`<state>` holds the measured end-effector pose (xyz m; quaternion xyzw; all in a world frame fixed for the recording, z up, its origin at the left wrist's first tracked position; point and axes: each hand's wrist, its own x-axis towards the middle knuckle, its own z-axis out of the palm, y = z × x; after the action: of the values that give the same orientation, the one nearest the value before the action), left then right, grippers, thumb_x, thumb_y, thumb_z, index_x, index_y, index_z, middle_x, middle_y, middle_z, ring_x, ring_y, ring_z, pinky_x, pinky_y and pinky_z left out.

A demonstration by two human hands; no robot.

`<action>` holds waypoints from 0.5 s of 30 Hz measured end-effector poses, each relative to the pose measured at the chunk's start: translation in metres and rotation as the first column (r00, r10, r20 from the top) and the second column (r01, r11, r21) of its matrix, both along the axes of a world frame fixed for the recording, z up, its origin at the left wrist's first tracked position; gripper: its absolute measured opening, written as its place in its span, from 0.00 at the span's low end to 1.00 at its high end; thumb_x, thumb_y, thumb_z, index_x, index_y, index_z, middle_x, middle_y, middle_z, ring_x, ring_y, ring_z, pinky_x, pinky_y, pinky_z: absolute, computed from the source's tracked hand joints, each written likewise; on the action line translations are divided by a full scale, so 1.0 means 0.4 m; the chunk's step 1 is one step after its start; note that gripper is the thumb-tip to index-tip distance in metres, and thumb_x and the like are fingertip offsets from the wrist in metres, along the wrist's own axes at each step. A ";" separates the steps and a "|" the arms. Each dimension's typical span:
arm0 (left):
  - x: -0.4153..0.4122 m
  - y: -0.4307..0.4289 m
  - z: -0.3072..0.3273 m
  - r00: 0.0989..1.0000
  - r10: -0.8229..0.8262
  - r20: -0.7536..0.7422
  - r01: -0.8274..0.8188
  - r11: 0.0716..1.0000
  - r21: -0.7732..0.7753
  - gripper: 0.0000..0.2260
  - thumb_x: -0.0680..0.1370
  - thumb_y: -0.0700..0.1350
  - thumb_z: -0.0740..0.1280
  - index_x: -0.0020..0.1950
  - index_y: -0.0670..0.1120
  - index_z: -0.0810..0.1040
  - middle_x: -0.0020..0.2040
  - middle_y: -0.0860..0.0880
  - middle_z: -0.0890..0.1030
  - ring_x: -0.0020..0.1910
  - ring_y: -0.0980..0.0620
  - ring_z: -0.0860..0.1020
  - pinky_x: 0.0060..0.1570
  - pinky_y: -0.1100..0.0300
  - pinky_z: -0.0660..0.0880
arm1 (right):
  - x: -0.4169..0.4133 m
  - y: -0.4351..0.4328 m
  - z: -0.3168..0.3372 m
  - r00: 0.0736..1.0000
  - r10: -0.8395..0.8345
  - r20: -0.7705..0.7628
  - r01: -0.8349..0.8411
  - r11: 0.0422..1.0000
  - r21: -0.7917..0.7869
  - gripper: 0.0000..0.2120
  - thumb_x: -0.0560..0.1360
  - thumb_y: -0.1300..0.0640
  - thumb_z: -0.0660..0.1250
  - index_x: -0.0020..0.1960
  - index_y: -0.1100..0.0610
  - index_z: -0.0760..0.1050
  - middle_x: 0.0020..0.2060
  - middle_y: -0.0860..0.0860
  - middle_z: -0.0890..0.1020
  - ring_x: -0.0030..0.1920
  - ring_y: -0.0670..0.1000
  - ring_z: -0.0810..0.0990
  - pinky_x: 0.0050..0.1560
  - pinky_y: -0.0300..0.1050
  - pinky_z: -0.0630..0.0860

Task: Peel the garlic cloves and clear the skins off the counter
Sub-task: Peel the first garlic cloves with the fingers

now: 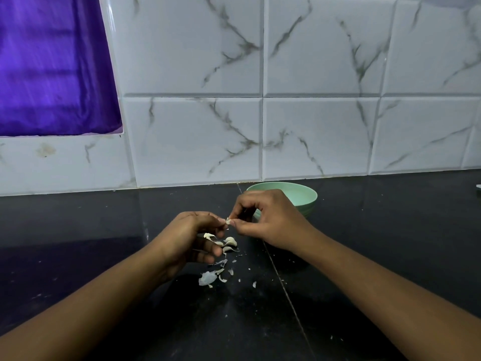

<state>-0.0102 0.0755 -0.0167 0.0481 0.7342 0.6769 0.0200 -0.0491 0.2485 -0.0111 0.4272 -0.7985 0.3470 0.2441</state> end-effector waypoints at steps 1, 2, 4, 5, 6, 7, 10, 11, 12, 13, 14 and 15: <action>0.001 0.001 0.000 1.000 -0.009 0.020 0.009 1.000 0.006 0.08 0.77 0.40 0.62 0.39 0.43 0.77 0.33 0.48 0.75 0.22 0.51 0.74 0.23 0.64 0.71 | 0.001 -0.001 0.001 0.997 -0.008 -0.074 0.011 0.999 0.032 0.02 0.68 0.59 0.71 0.38 0.58 0.80 0.33 0.47 0.80 0.33 0.46 0.77 0.37 0.49 0.76; 0.001 0.002 0.000 0.999 -0.016 0.042 0.015 1.000 0.015 0.08 0.78 0.40 0.61 0.40 0.43 0.77 0.33 0.48 0.75 0.22 0.52 0.73 0.23 0.64 0.71 | 0.001 -0.001 0.001 0.989 -0.017 -0.146 0.027 0.998 0.065 0.03 0.68 0.58 0.70 0.39 0.58 0.80 0.33 0.47 0.79 0.33 0.46 0.76 0.35 0.50 0.75; 0.001 0.002 -0.001 0.998 -0.019 0.064 0.017 0.999 0.030 0.07 0.78 0.40 0.60 0.42 0.42 0.76 0.33 0.48 0.75 0.22 0.52 0.73 0.22 0.64 0.70 | 0.001 -0.001 0.002 0.974 -0.028 -0.225 0.056 0.991 0.119 0.03 0.69 0.57 0.69 0.40 0.57 0.80 0.33 0.47 0.79 0.33 0.46 0.76 0.34 0.50 0.75; 0.002 0.002 -0.001 0.998 -0.013 0.055 0.012 1.000 0.027 0.07 0.78 0.40 0.60 0.42 0.42 0.76 0.33 0.48 0.75 0.22 0.52 0.73 0.22 0.64 0.70 | 0.001 -0.002 0.001 0.977 -0.029 -0.211 0.056 0.991 0.123 0.03 0.69 0.57 0.70 0.41 0.57 0.81 0.34 0.47 0.79 0.33 0.46 0.76 0.35 0.49 0.76; 0.002 0.002 -0.002 0.999 -0.002 0.035 0.001 1.000 0.023 0.07 0.78 0.40 0.61 0.42 0.42 0.77 0.34 0.48 0.75 0.22 0.52 0.73 0.22 0.64 0.70 | 0.001 -0.002 0.001 0.988 -0.030 -0.150 0.045 0.994 0.100 0.02 0.70 0.57 0.71 0.41 0.56 0.81 0.34 0.47 0.80 0.34 0.45 0.77 0.36 0.46 0.76; 0.003 0.002 -0.002 1.000 0.013 0.009 -0.014 1.000 0.022 0.07 0.78 0.39 0.61 0.42 0.42 0.77 0.34 0.48 0.76 0.22 0.52 0.73 0.21 0.64 0.70 | 0.001 -0.001 0.002 0.998 -0.029 -0.046 0.032 0.998 0.046 0.02 0.69 0.58 0.74 0.42 0.56 0.82 0.34 0.47 0.82 0.34 0.43 0.78 0.38 0.42 0.77; 0.005 0.003 -0.003 0.997 0.061 -0.056 -0.060 0.998 0.030 0.08 0.78 0.39 0.63 0.41 0.43 0.78 0.33 0.49 0.76 0.22 0.53 0.74 0.20 0.65 0.69 | 0.000 -0.003 0.003 0.952 0.003 0.305 0.044 0.989 -0.145 0.04 0.67 0.58 0.77 0.40 0.56 0.82 0.33 0.50 0.82 0.31 0.43 0.78 0.36 0.37 0.76; 0.005 0.004 -0.003 0.995 0.072 -0.071 -0.071 0.997 0.022 0.07 0.78 0.38 0.63 0.41 0.43 0.77 0.33 0.50 0.76 0.22 0.53 0.75 0.20 0.65 0.69 | -0.001 -0.005 0.002 0.919 0.030 0.393 0.047 0.982 -0.185 0.05 0.67 0.58 0.76 0.40 0.57 0.82 0.32 0.51 0.82 0.31 0.45 0.79 0.34 0.38 0.76; 0.004 0.005 -0.004 0.993 0.081 -0.083 -0.080 0.997 0.009 0.07 0.78 0.38 0.63 0.41 0.43 0.77 0.33 0.50 0.77 0.22 0.53 0.75 0.20 0.65 0.69 | -0.002 -0.007 0.000 0.883 0.064 0.464 0.044 0.975 -0.218 0.04 0.68 0.59 0.76 0.40 0.58 0.81 0.32 0.53 0.81 0.30 0.47 0.80 0.33 0.38 0.76; 0.003 0.005 -0.005 0.992 0.087 -0.092 -0.087 0.996 -0.004 0.07 0.78 0.38 0.63 0.41 0.44 0.77 0.33 0.49 0.77 0.22 0.53 0.75 0.21 0.65 0.69 | -0.002 -0.010 -0.004 0.847 0.099 0.522 0.038 0.969 -0.245 0.04 0.69 0.60 0.75 0.39 0.58 0.80 0.31 0.53 0.81 0.30 0.47 0.80 0.32 0.38 0.76; 0.002 0.006 -0.006 0.991 0.090 -0.098 -0.092 0.996 -0.013 0.07 0.78 0.38 0.64 0.41 0.44 0.77 0.33 0.49 0.77 0.22 0.53 0.75 0.21 0.65 0.69 | -0.001 -0.012 -0.006 0.814 0.130 0.566 0.031 0.963 -0.266 0.04 0.70 0.61 0.74 0.39 0.58 0.79 0.30 0.52 0.80 0.29 0.46 0.80 0.31 0.37 0.77; 0.001 0.006 -0.007 0.991 0.092 -0.102 -0.094 0.995 -0.019 0.07 0.78 0.38 0.64 0.41 0.44 0.77 0.34 0.49 0.77 0.22 0.53 0.76 0.21 0.65 0.69 | 0.000 -0.013 -0.008 0.787 0.153 0.597 0.026 0.960 -0.280 0.04 0.71 0.62 0.72 0.39 0.58 0.79 0.28 0.52 0.80 0.29 0.46 0.80 0.31 0.37 0.77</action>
<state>-0.0098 0.0778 -0.0194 0.0477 0.7435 0.6653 -0.0480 -0.0491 0.2431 -0.0142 0.2804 -0.7637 0.5813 0.0164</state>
